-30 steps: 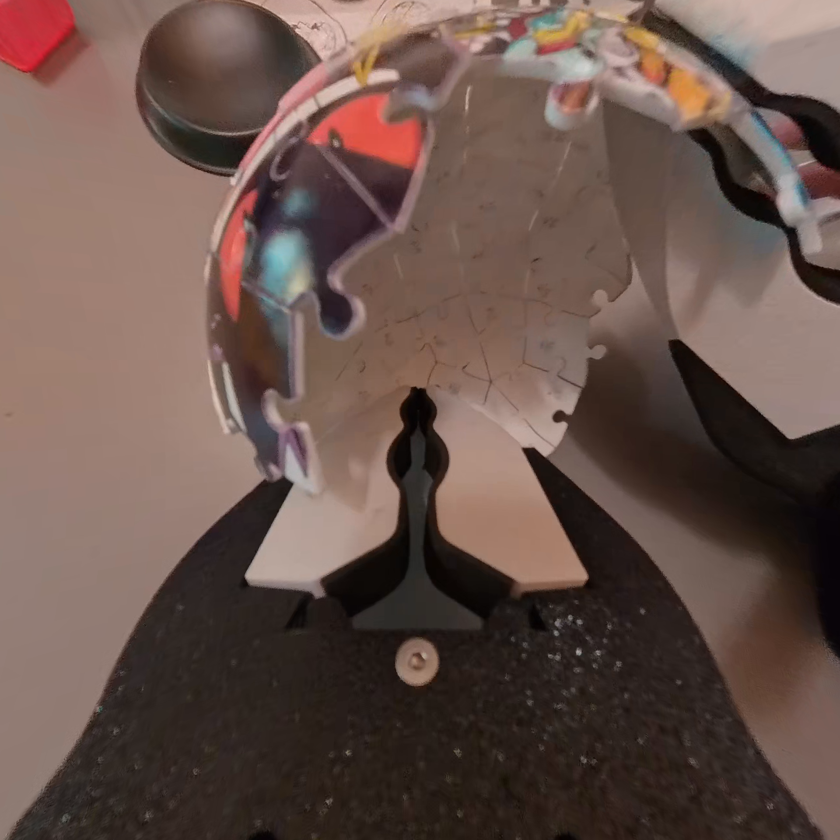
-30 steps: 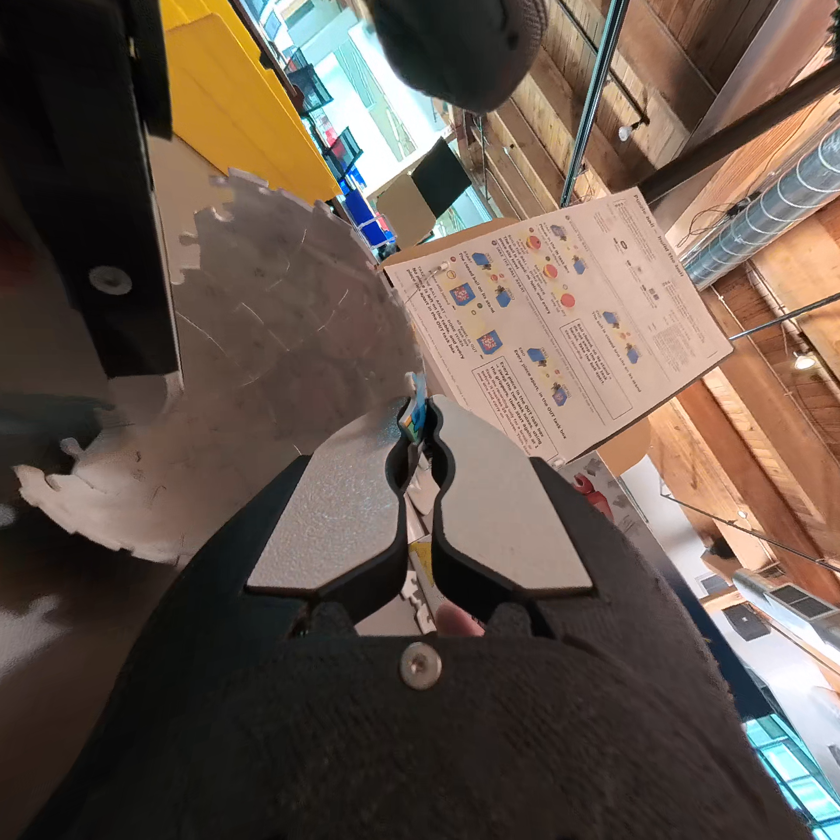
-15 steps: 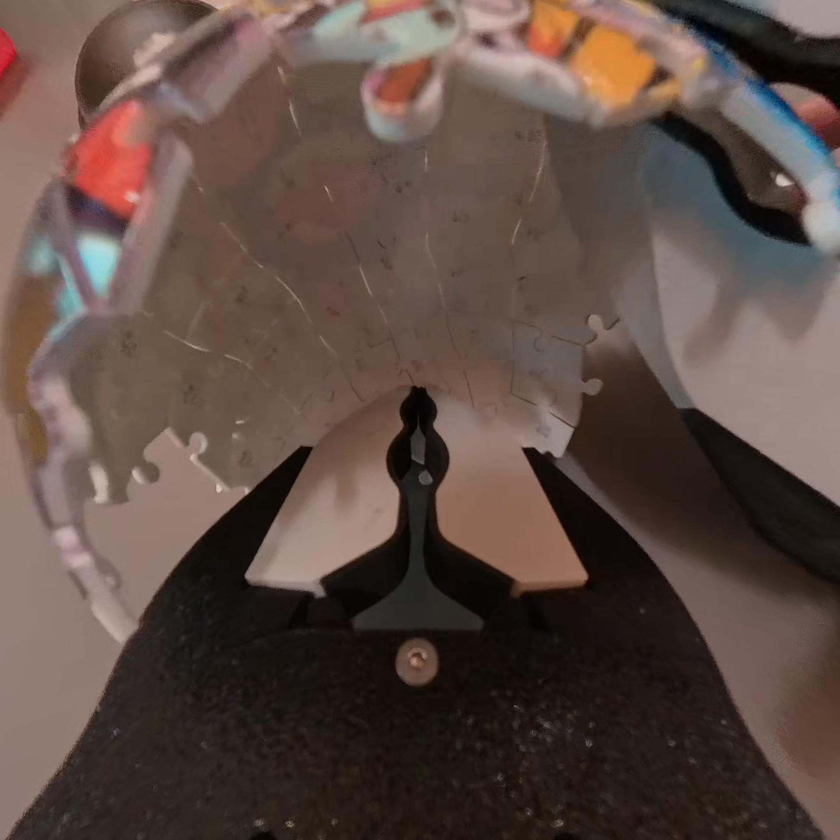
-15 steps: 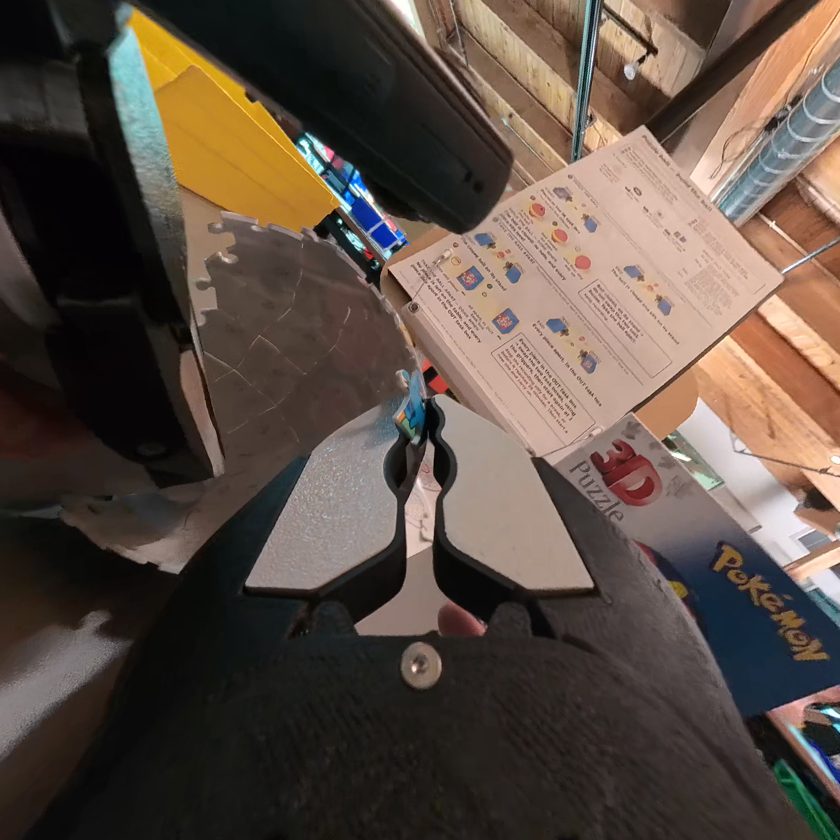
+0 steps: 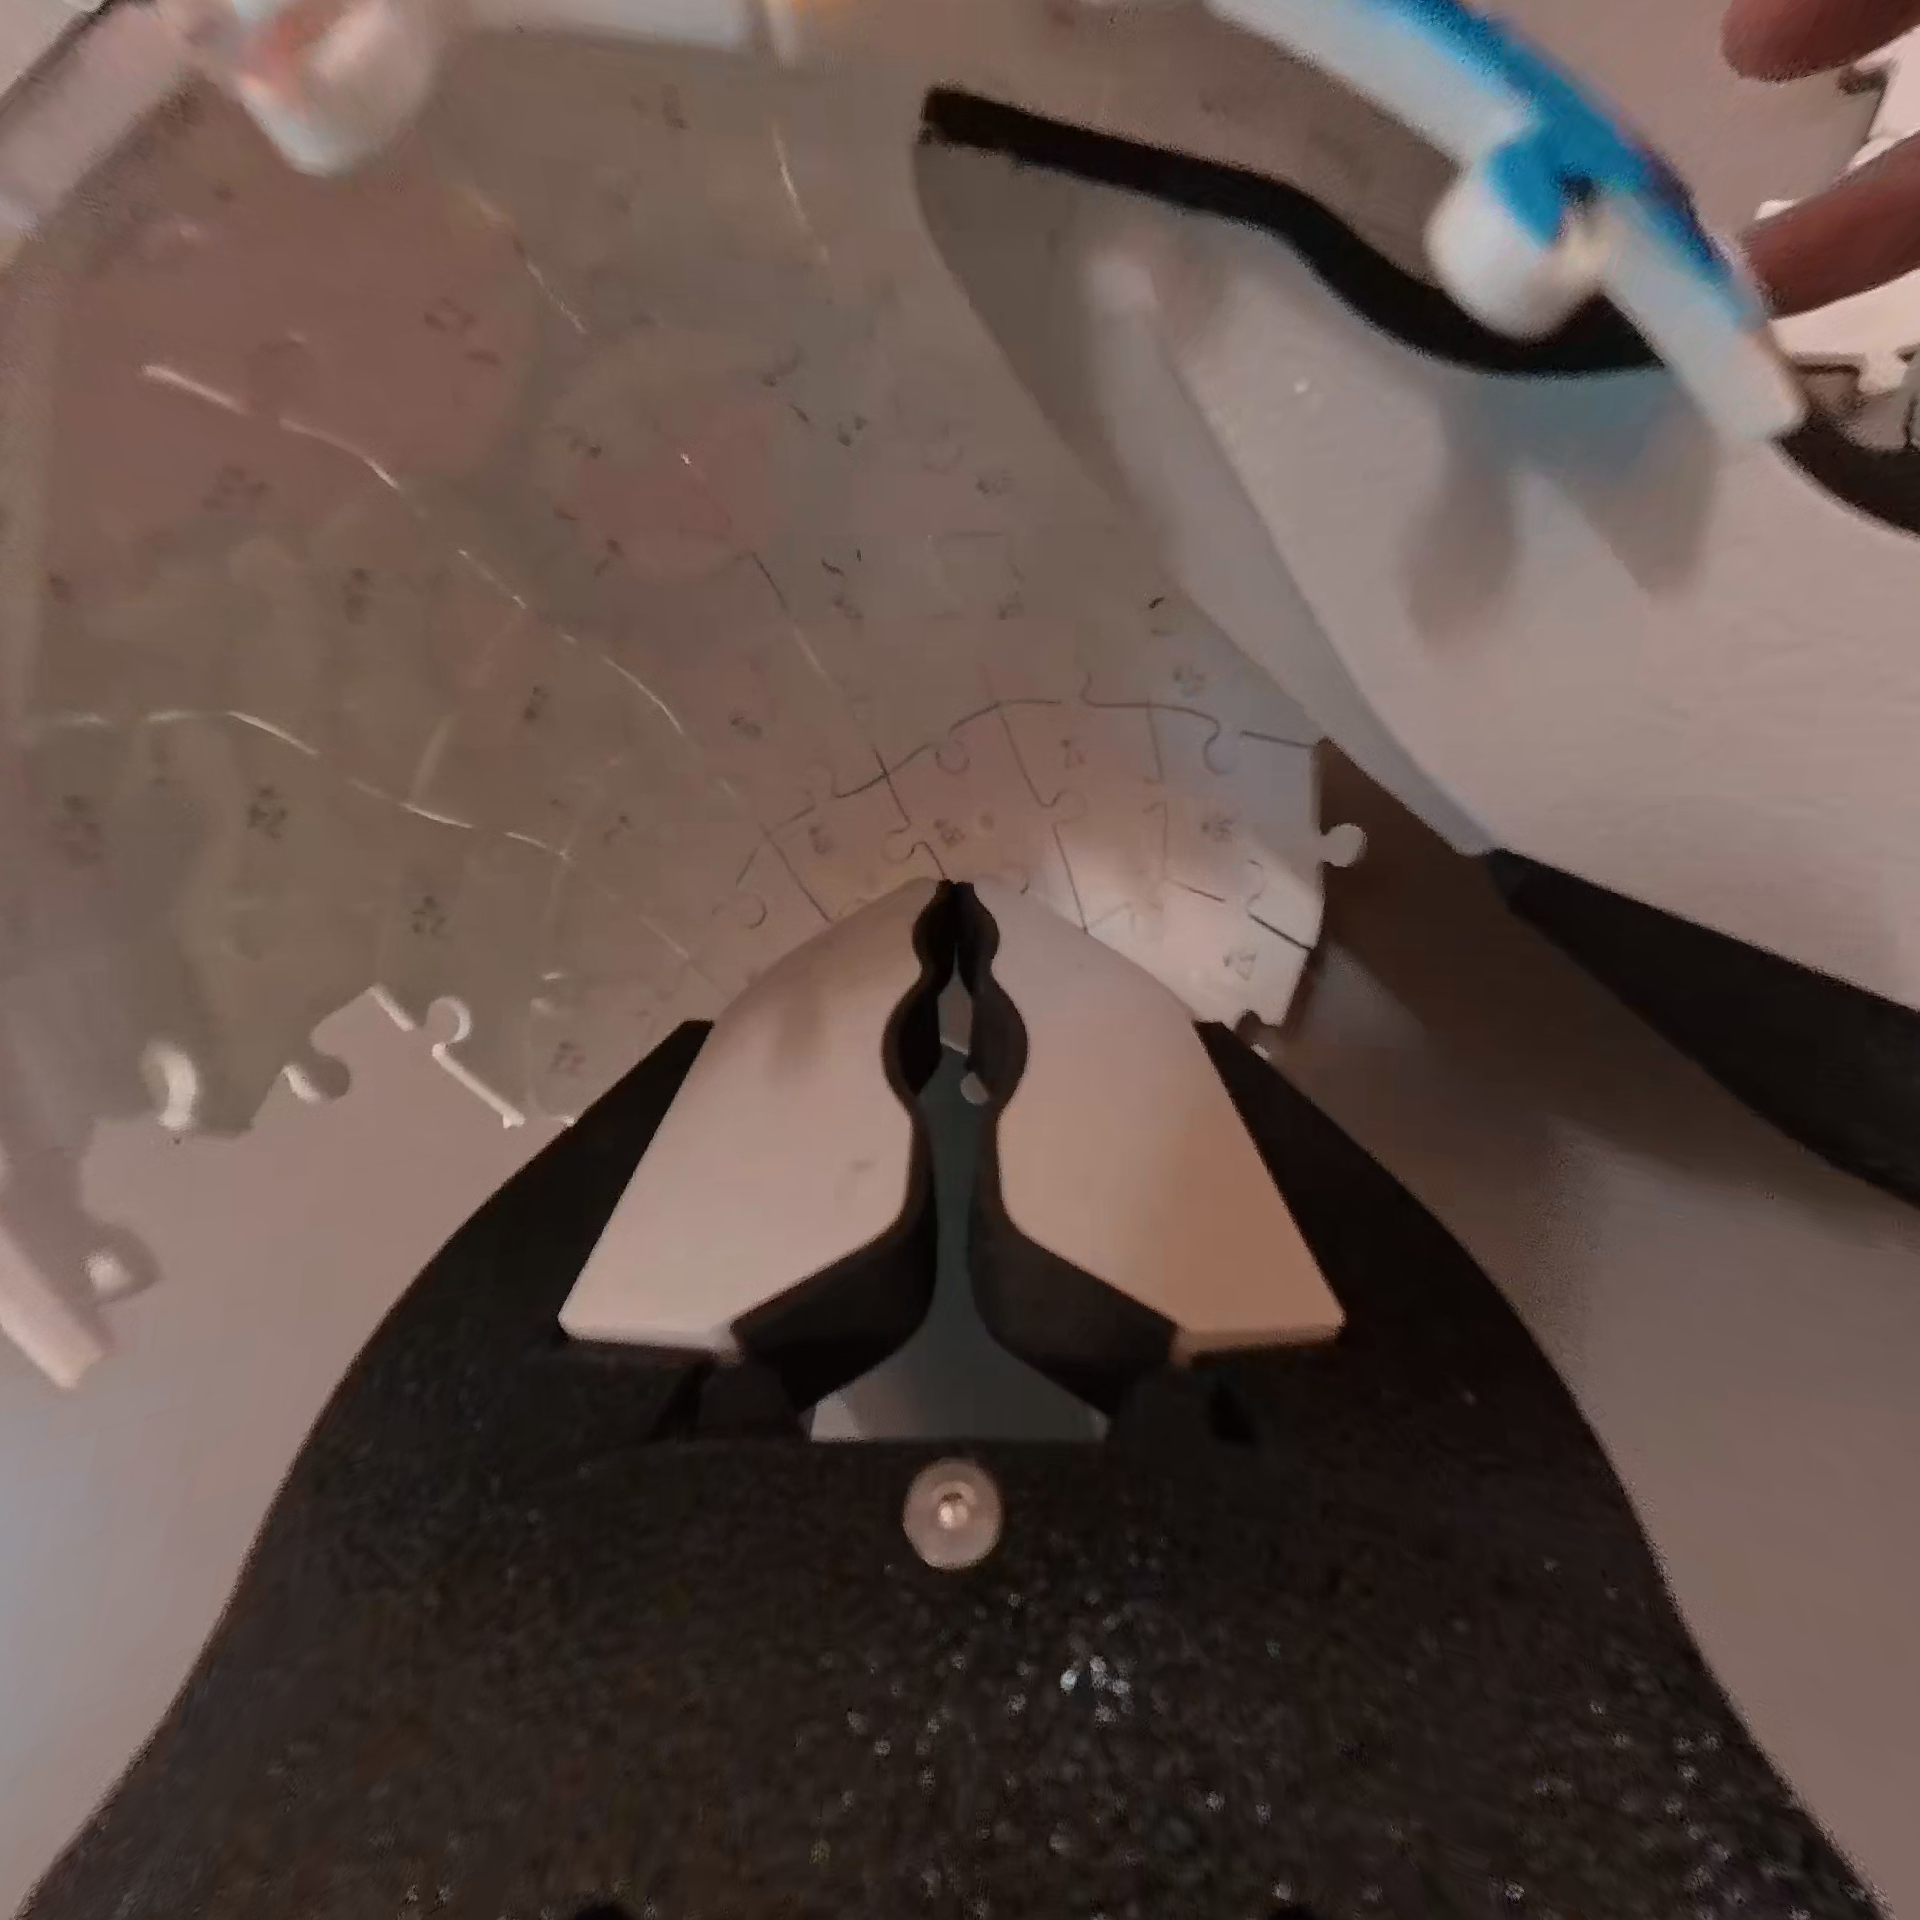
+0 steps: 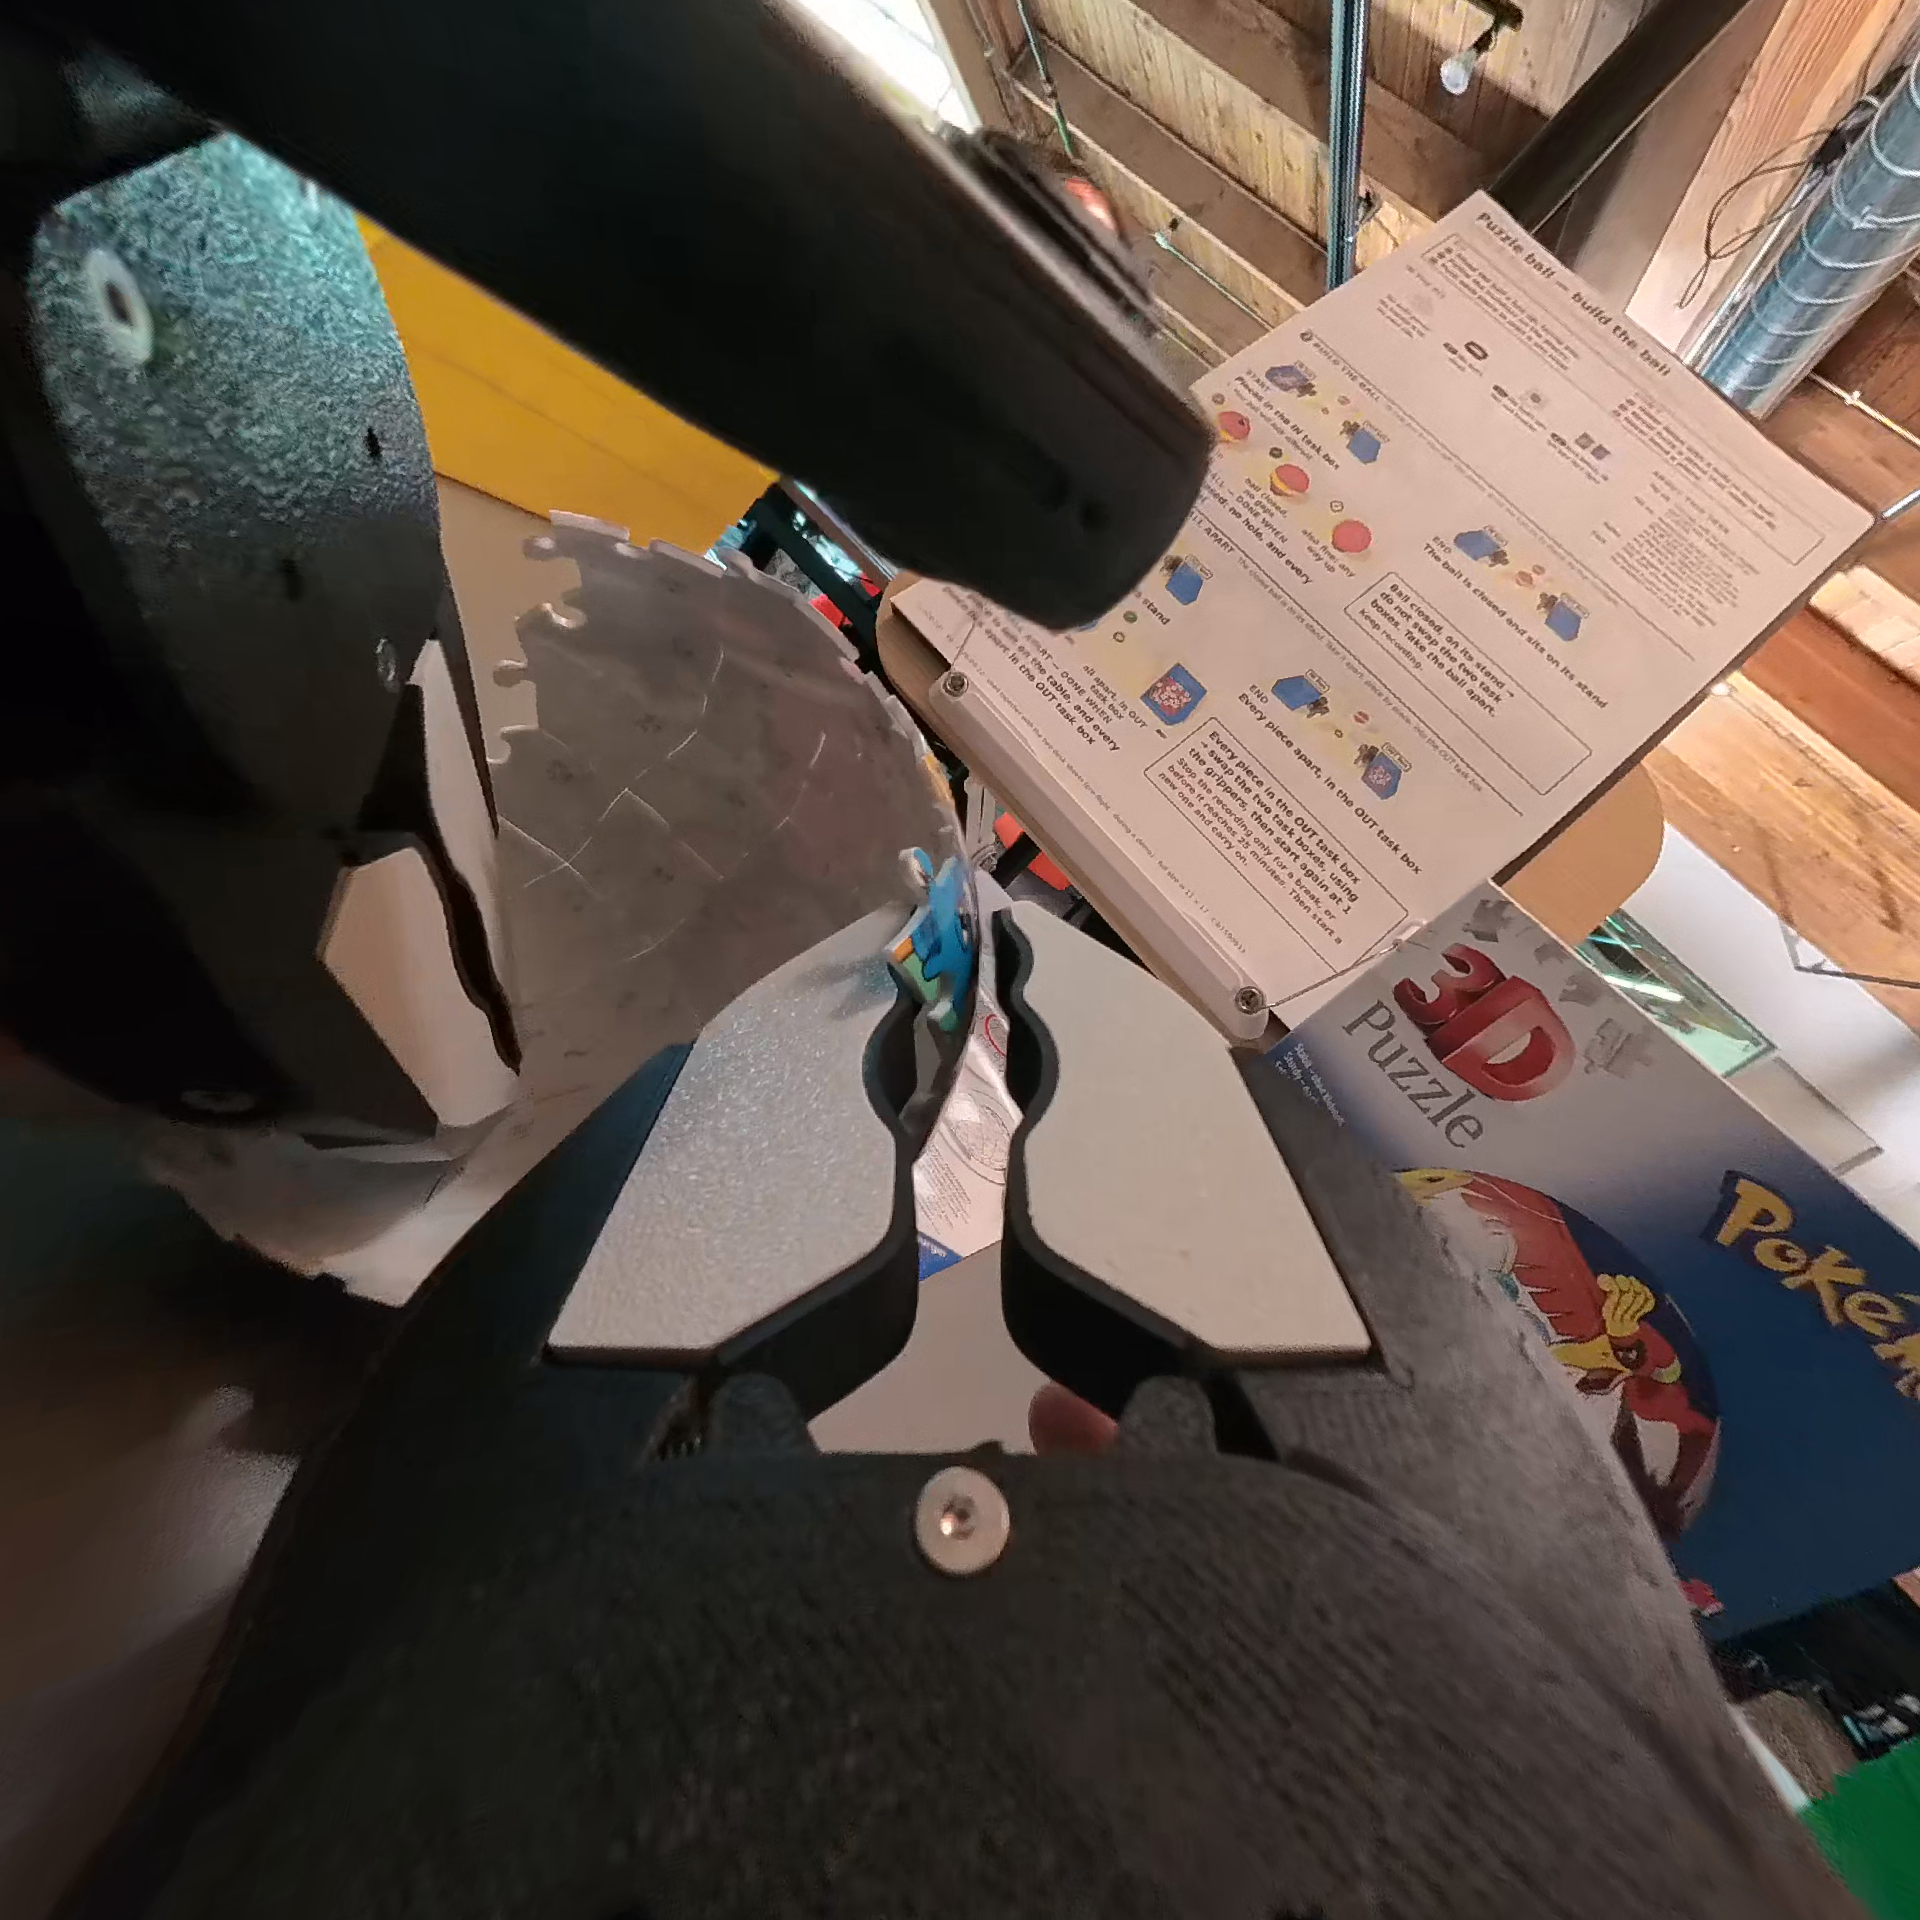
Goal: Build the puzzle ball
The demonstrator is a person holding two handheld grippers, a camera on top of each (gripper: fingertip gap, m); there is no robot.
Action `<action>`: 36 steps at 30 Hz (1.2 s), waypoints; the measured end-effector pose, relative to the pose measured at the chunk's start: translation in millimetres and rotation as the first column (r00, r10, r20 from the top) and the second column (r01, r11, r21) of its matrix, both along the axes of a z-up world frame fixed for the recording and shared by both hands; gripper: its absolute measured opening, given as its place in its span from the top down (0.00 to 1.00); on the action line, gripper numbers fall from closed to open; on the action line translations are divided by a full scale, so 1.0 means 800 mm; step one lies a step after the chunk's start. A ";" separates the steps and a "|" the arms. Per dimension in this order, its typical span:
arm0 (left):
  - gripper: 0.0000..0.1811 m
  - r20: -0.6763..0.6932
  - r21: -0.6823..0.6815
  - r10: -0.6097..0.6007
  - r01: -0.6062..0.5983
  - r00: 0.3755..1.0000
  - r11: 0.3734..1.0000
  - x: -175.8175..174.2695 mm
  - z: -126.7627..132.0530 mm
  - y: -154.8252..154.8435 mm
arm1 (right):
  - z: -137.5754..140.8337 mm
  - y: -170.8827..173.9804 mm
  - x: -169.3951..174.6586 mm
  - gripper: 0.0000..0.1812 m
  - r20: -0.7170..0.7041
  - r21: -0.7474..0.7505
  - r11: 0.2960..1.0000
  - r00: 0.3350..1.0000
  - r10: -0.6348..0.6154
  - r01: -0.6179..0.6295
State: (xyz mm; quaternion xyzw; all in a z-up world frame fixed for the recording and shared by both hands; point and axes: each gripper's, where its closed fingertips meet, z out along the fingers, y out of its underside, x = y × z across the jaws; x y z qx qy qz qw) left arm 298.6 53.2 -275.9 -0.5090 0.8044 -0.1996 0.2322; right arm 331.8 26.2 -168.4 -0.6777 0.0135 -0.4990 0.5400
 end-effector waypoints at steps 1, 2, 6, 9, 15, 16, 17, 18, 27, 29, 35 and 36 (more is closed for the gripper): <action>1.00 0.002 0.007 0.003 -0.003 1.000 1.000 0.000 0.000 0.000 | 0.001 -0.001 0.001 0.92 -0.004 0.007 1.000 1.000 0.000 0.000; 1.00 0.000 0.006 0.009 -0.009 1.000 1.000 0.000 0.000 0.000 | 0.001 -0.002 0.001 0.91 -0.007 0.012 1.000 1.000 -0.001 0.001; 1.00 -0.003 -0.043 0.016 -0.016 1.000 0.999 0.000 0.000 0.000 | -0.001 -0.002 0.004 0.93 -0.022 0.015 1.000 1.000 -0.006 0.006; 1.00 -0.015 -0.150 0.022 -0.024 1.000 0.988 -0.002 0.006 -0.002 | -0.003 -0.003 0.007 0.94 -0.043 0.023 1.000 0.999 -0.008 0.009; 1.00 0.162 -0.245 0.014 0.027 0.987 0.969 0.002 0.058 0.008 | -0.004 -0.006 0.011 0.93 -0.062 0.042 0.999 0.998 -0.012 0.015; 1.00 0.180 -0.251 -0.002 0.048 0.984 0.967 0.001 0.063 0.009 | -0.005 -0.006 0.011 0.93 -0.063 0.042 0.999 0.998 -0.015 0.017; 1.00 0.203 -0.248 -0.018 0.069 0.979 0.966 0.001 0.069 0.011 | -0.005 -0.006 0.012 0.93 -0.061 0.039 0.999 0.998 -0.016 0.019; 1.00 0.235 -0.232 -0.042 0.098 0.971 0.968 0.002 0.075 0.015 | -0.005 -0.006 0.012 0.93 -0.060 0.037 0.999 0.998 -0.017 0.019; 0.91 0.285 0.195 -0.535 0.498 0.795 0.845 -0.021 0.073 0.043 | -0.007 -0.007 0.016 0.93 -0.058 0.019 0.999 0.998 -0.029 0.030; 0.82 0.221 0.205 -0.594 0.559 0.773 0.803 -0.029 0.058 0.042 | -0.007 -0.007 0.017 0.93 -0.059 0.018 0.999 0.998 -0.028 0.029; 0.78 0.107 0.407 -0.813 0.721 0.572 0.561 -0.039 0.034 0.031 | -0.008 -0.008 0.018 0.93 -0.068 0.023 0.999 0.997 -0.027 0.028; 0.78 0.090 0.440 -0.832 0.728 0.548 0.526 -0.037 0.031 0.029 | -0.008 -0.009 0.018 0.93 -0.073 0.027 0.999 0.997 -0.024 0.027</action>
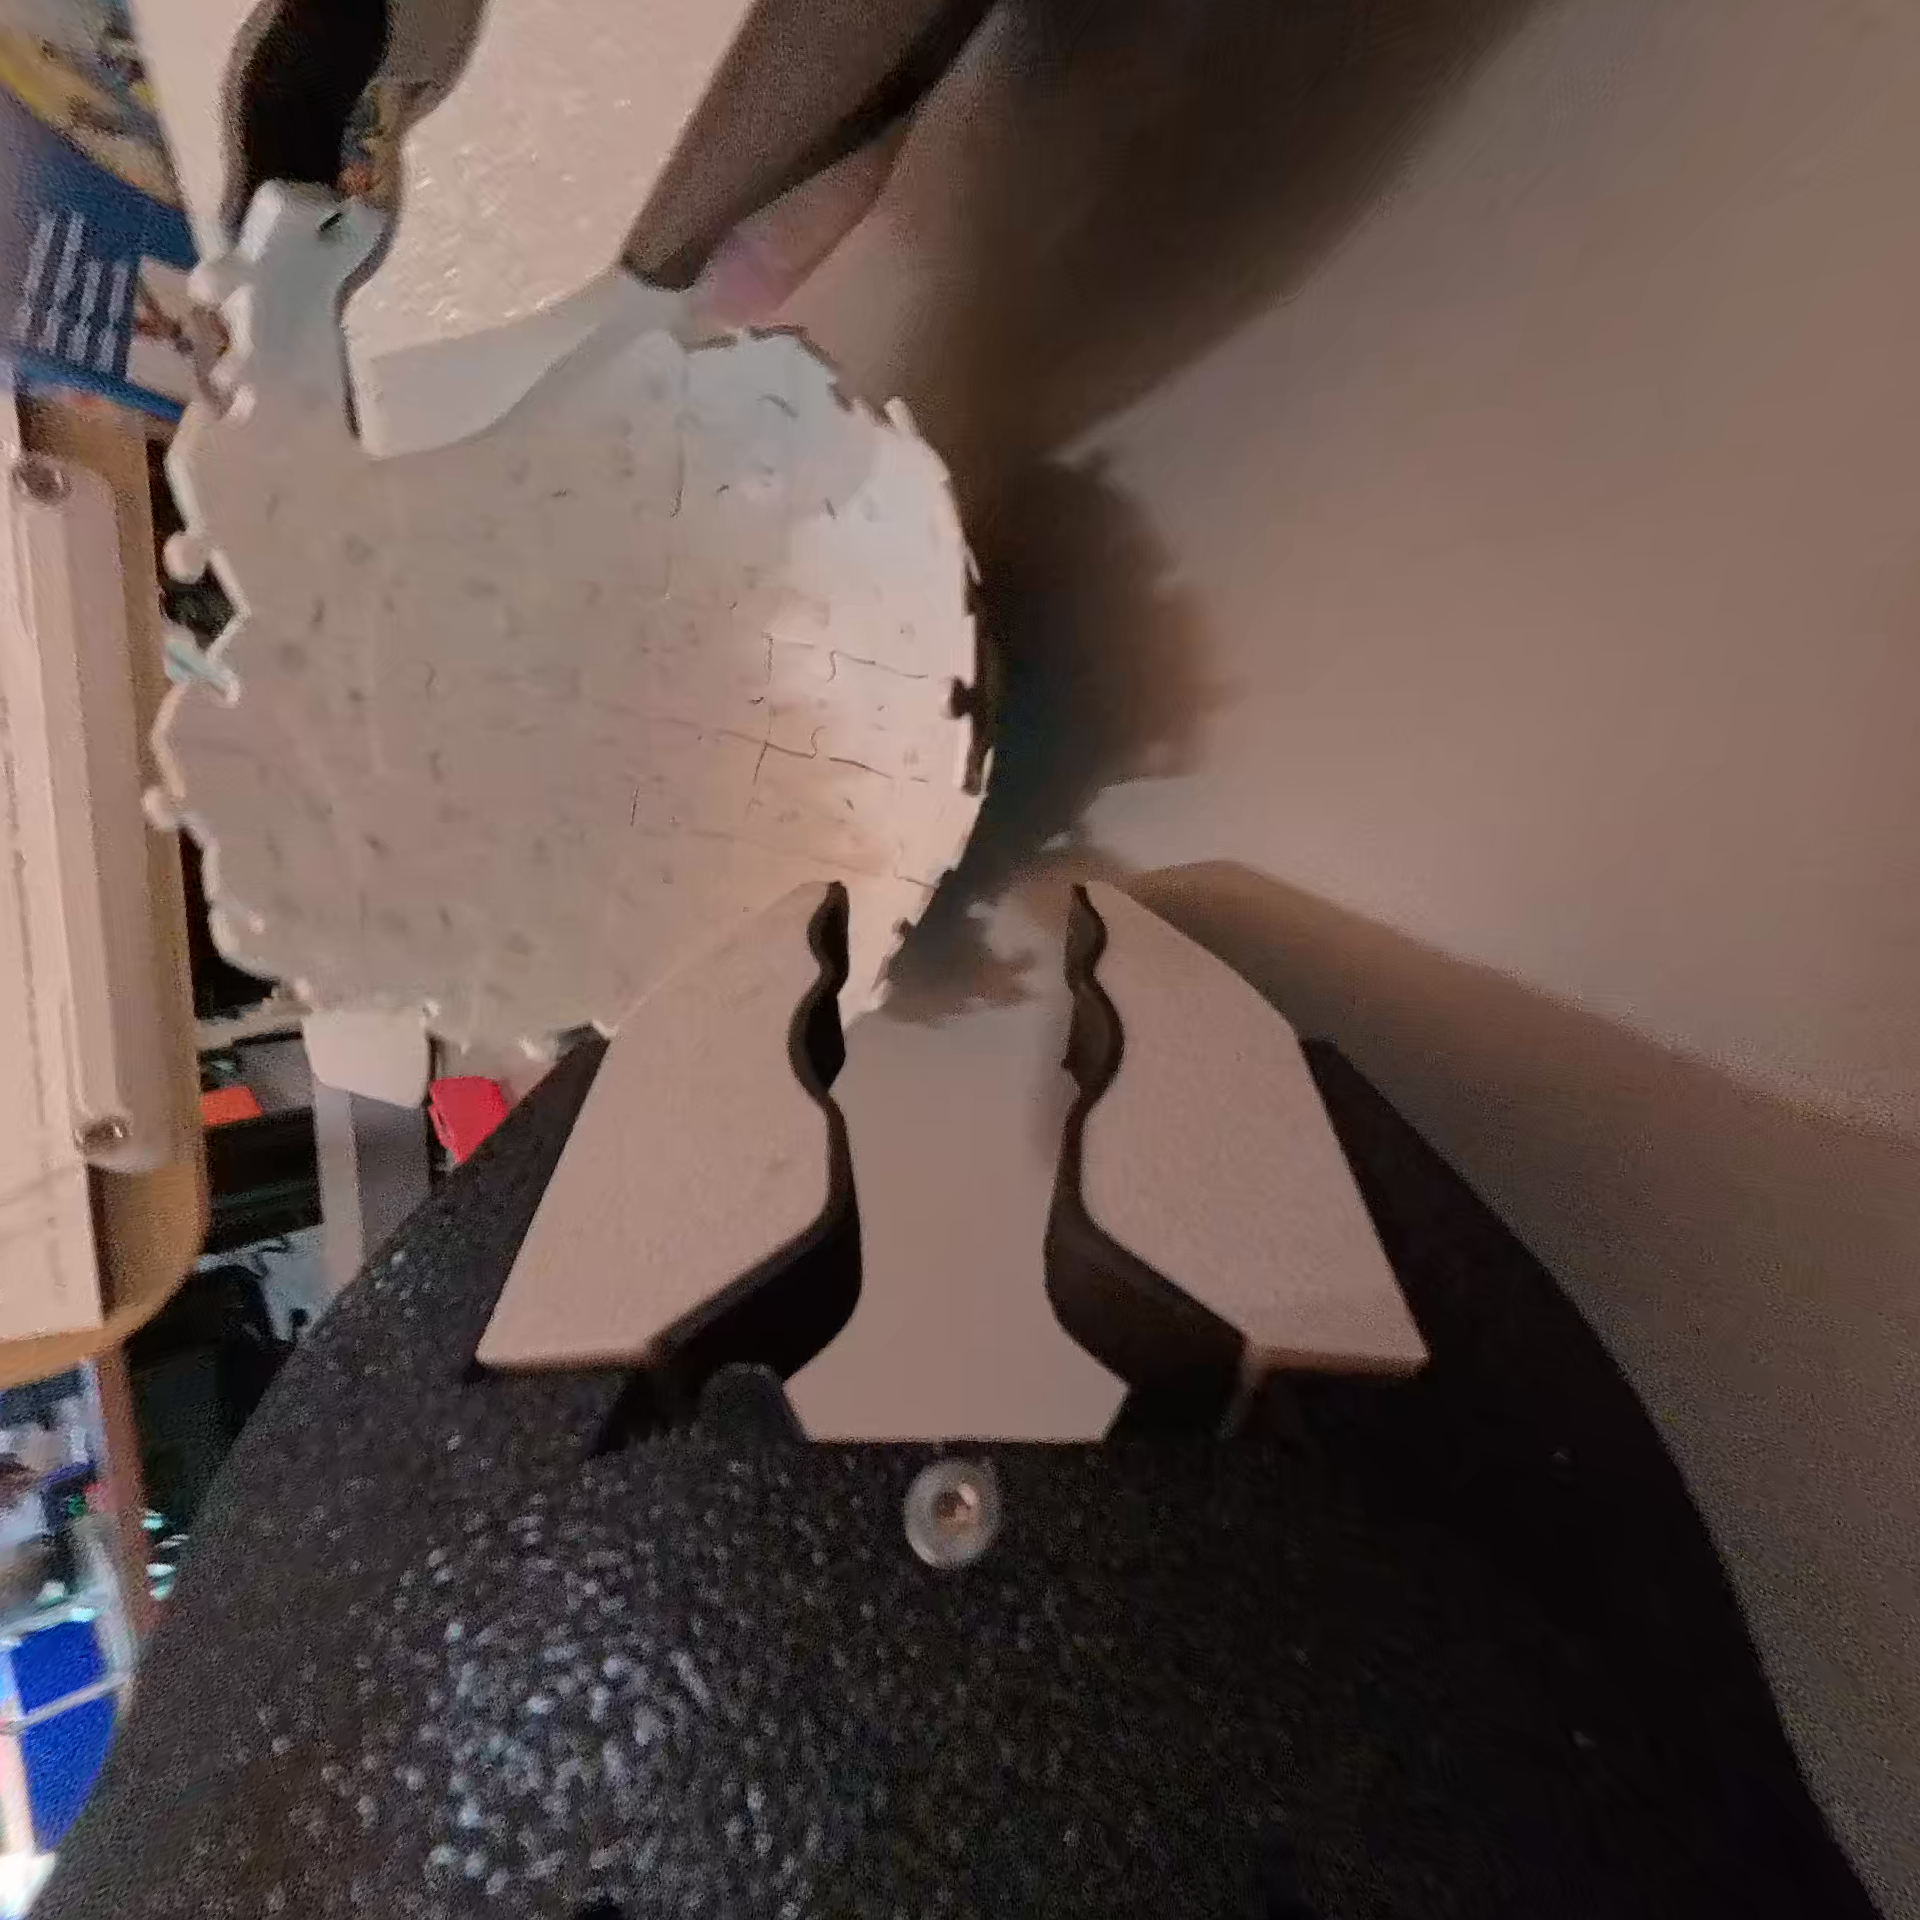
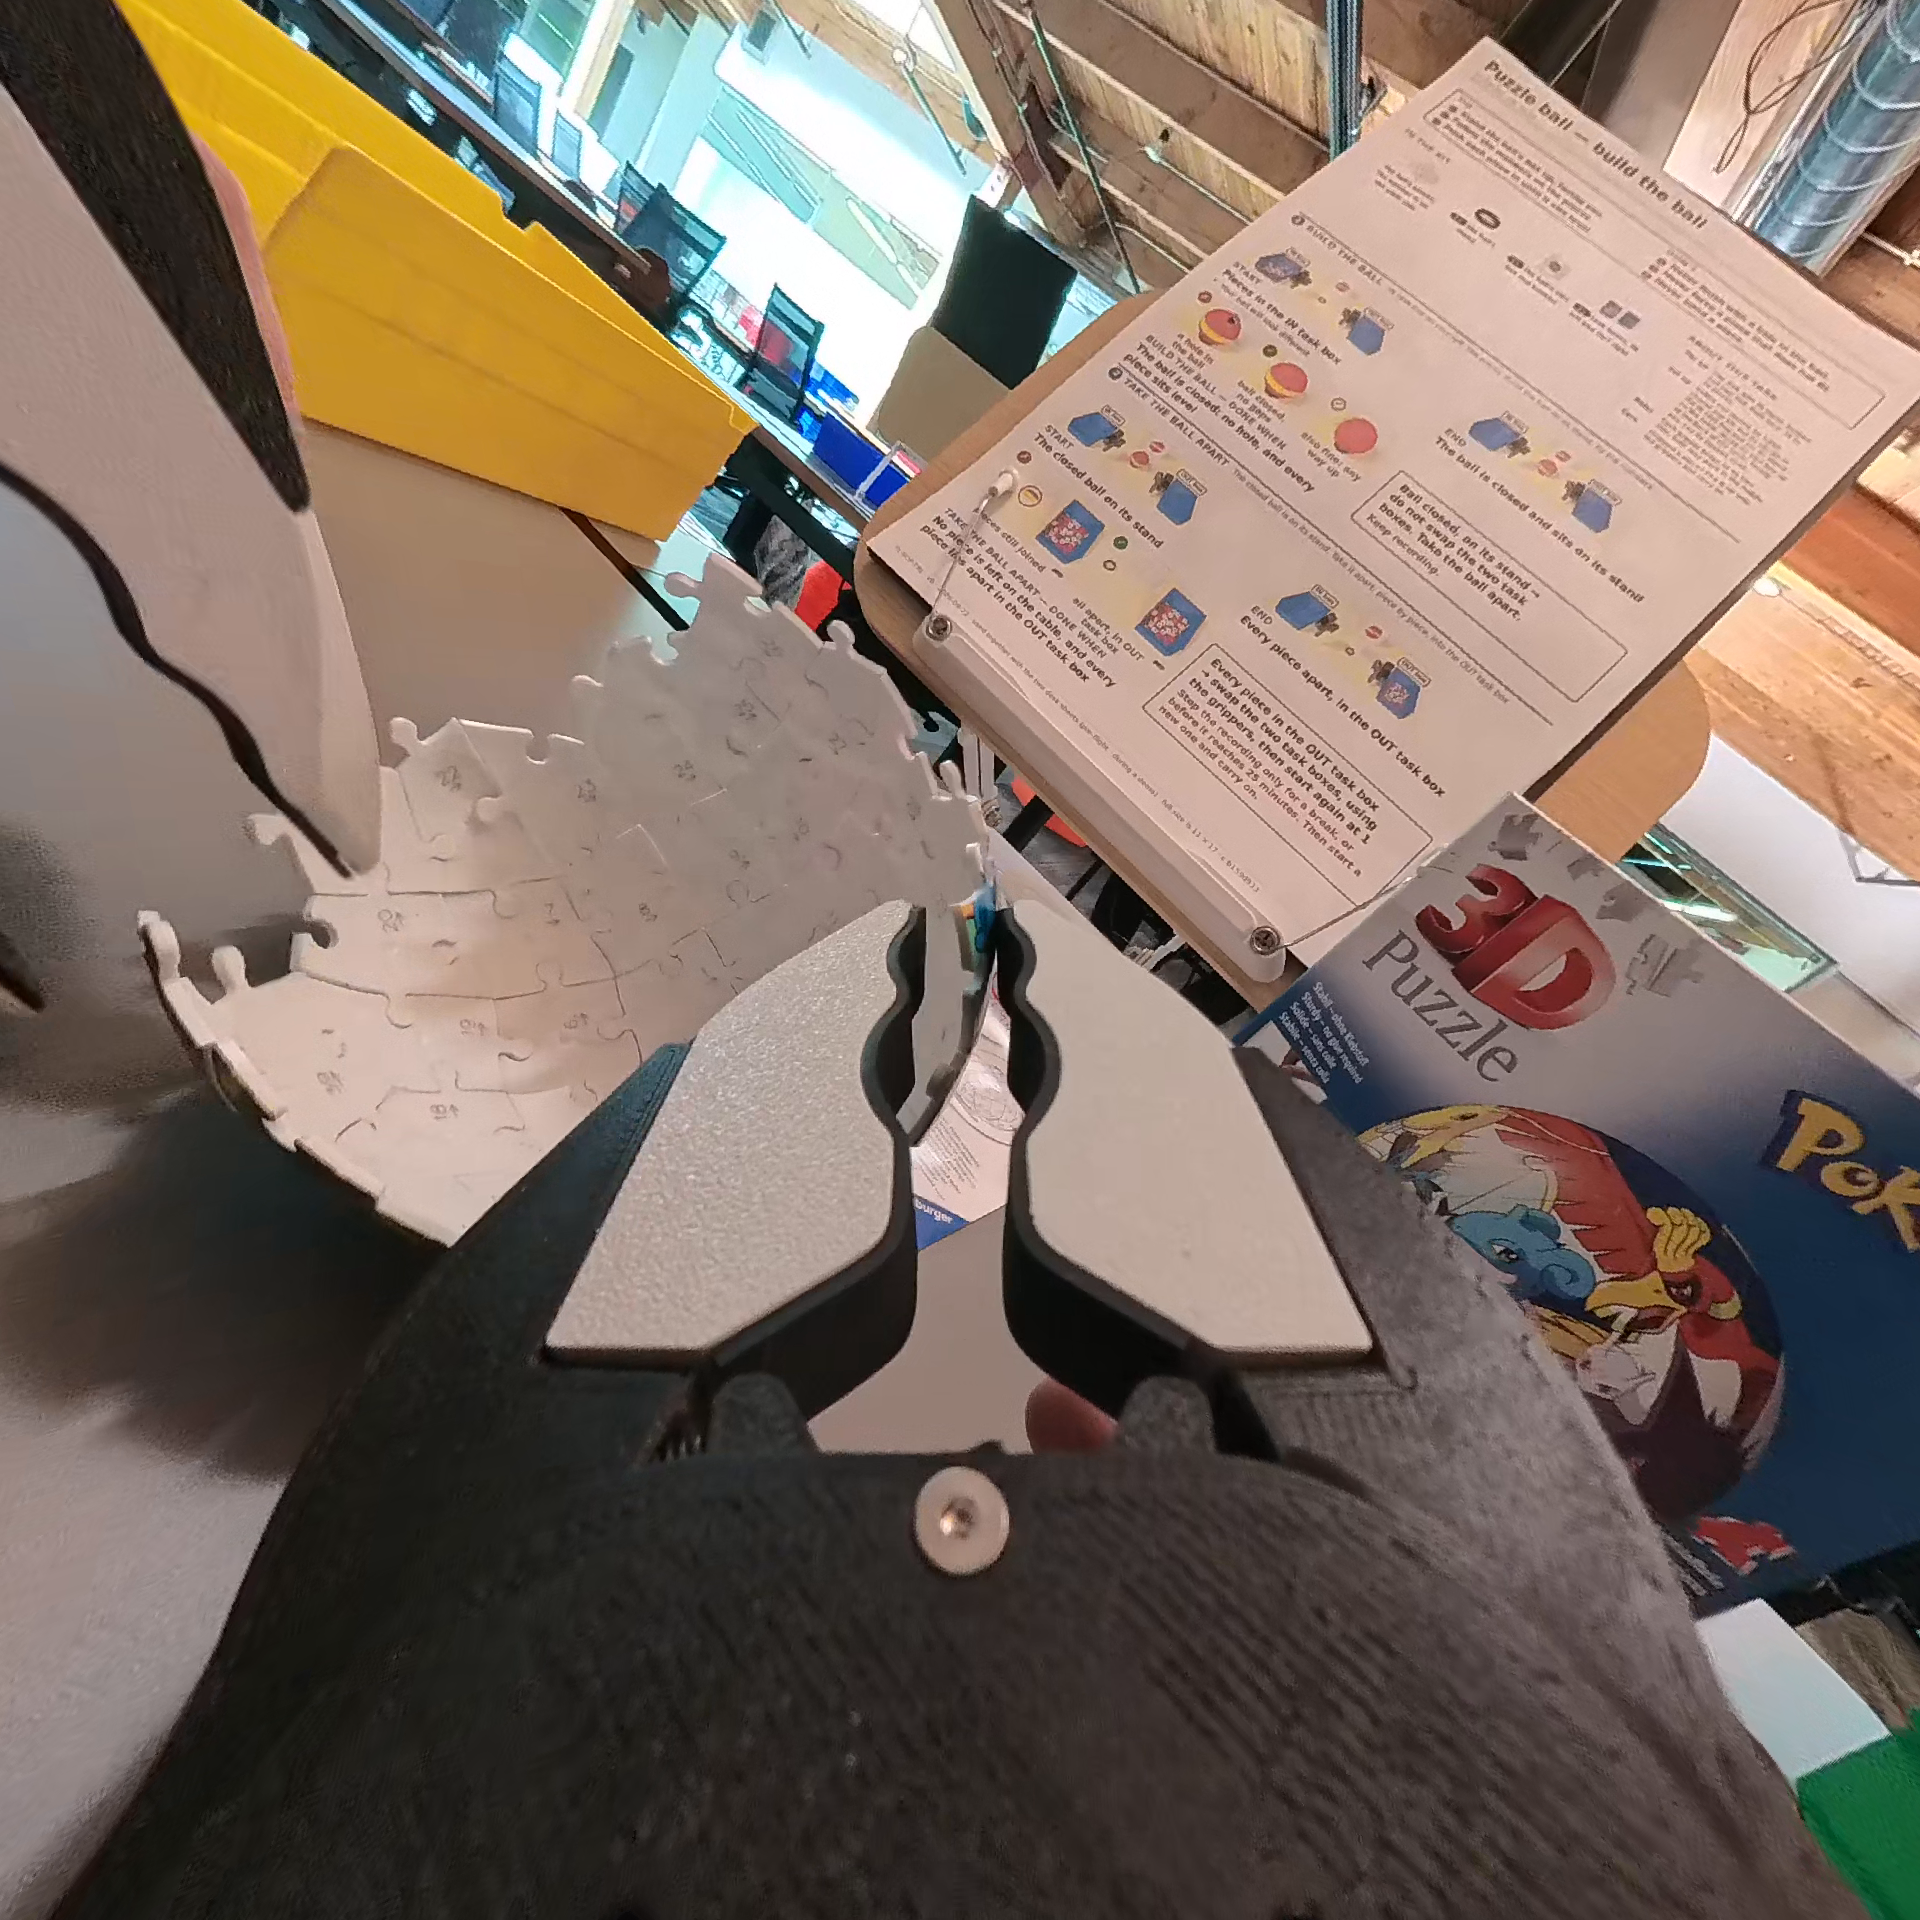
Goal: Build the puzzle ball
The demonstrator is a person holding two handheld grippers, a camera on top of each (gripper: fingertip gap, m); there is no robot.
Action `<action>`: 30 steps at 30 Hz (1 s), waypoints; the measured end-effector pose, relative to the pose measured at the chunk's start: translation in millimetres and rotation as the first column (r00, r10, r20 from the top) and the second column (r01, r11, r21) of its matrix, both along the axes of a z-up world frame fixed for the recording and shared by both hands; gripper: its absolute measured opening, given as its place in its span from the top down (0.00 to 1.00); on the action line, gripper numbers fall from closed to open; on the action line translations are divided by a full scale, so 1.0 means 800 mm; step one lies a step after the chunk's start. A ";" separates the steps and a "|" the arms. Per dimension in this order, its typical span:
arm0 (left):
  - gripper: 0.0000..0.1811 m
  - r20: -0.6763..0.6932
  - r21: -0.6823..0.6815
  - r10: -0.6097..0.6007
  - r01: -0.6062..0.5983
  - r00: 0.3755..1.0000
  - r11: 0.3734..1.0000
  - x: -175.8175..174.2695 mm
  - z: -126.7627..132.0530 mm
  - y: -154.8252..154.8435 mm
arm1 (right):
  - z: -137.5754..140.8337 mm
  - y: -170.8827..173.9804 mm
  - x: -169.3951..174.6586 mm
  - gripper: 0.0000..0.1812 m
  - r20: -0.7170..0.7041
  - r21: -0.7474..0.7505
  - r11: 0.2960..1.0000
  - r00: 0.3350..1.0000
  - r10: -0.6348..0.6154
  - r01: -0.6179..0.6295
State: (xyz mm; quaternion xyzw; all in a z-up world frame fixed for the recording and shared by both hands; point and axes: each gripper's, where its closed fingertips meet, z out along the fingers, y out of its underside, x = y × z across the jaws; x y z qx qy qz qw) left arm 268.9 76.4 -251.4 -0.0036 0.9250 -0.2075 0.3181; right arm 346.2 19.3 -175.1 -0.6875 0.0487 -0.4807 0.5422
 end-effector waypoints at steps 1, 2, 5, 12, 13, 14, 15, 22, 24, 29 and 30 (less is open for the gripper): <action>0.79 0.013 0.030 -0.021 0.020 1.000 0.999 0.002 -0.003 -0.002 | -0.001 0.000 0.001 0.93 -0.003 0.001 1.000 1.000 0.000 0.000; 0.79 0.027 0.056 -0.039 0.037 0.999 0.998 0.005 -0.005 -0.005 | -0.001 -0.001 0.002 0.93 -0.005 0.000 1.000 1.000 -0.001 0.001; 0.81 0.050 0.120 -0.080 0.074 0.996 0.990 0.013 -0.014 -0.010 | -0.003 -0.002 0.004 0.93 -0.010 0.000 1.000 1.000 -0.003 0.003; 0.89 0.102 0.149 -0.118 0.102 0.988 0.983 0.026 -0.019 -0.019 | -0.004 -0.003 0.009 0.93 -0.023 0.007 1.000 1.000 -0.001 0.001; 0.90 0.112 0.159 -0.127 0.108 0.986 0.981 0.027 -0.019 -0.019 | -0.004 -0.003 0.009 0.93 -0.024 0.007 1.000 1.000 0.001 -0.001; 0.91 0.121 0.165 -0.136 0.115 0.983 0.979 0.028 -0.019 -0.019 | -0.004 -0.002 0.009 0.92 -0.024 0.007 1.000 1.000 0.004 -0.004; 0.93 0.132 0.168 -0.142 0.119 0.981 0.979 0.029 -0.018 -0.020 | -0.004 -0.002 0.009 0.92 -0.025 0.007 1.000 1.000 0.006 -0.005; 0.98 0.138 0.184 -0.165 0.139 0.977 0.973 0.030 -0.020 -0.021 | -0.004 -0.001 0.009 0.93 -0.015 0.003 1.000 1.000 0.007 -0.007; 0.98 0.146 0.183 -0.164 0.137 0.976 0.974 0.031 -0.020 -0.021 | -0.003 -0.001 0.009 0.93 -0.011 -0.001 1.000 1.000 0.007 -0.007; 0.98 0.137 0.176 -0.152 0.127 0.979 0.976 0.031 -0.019 -0.022 | -0.005 -0.002 0.010 0.93 -0.017 -0.003 1.000 1.000 0.003 -0.003; 0.98 0.139 0.182 -0.156 0.129 0.978 0.975 0.031 -0.019 -0.022 | -0.005 -0.002 0.011 0.93 -0.019 -0.003 1.000 1.000 0.001 -0.001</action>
